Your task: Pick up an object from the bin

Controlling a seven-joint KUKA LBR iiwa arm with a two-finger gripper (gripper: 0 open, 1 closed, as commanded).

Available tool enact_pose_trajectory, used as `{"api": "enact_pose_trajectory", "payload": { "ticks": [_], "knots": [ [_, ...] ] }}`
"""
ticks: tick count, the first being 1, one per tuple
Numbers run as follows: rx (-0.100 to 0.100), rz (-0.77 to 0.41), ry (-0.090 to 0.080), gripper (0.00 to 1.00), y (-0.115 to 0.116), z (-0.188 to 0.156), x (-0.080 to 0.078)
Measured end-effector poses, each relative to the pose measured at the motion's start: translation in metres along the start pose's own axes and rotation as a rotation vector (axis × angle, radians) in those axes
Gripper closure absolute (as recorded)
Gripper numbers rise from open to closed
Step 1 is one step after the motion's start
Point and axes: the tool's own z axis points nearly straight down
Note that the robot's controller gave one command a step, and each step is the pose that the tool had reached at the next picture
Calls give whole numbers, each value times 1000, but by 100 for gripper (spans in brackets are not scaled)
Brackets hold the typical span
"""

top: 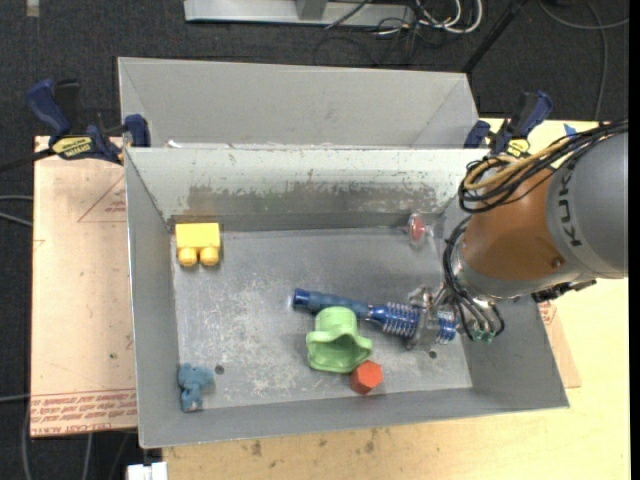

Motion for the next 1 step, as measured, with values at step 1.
{"api": "enact_pose_trajectory", "payload": {
  "ticks": [1],
  "knots": [
    [3,-1,-1,100,1,-36,-1]
  ]
}}
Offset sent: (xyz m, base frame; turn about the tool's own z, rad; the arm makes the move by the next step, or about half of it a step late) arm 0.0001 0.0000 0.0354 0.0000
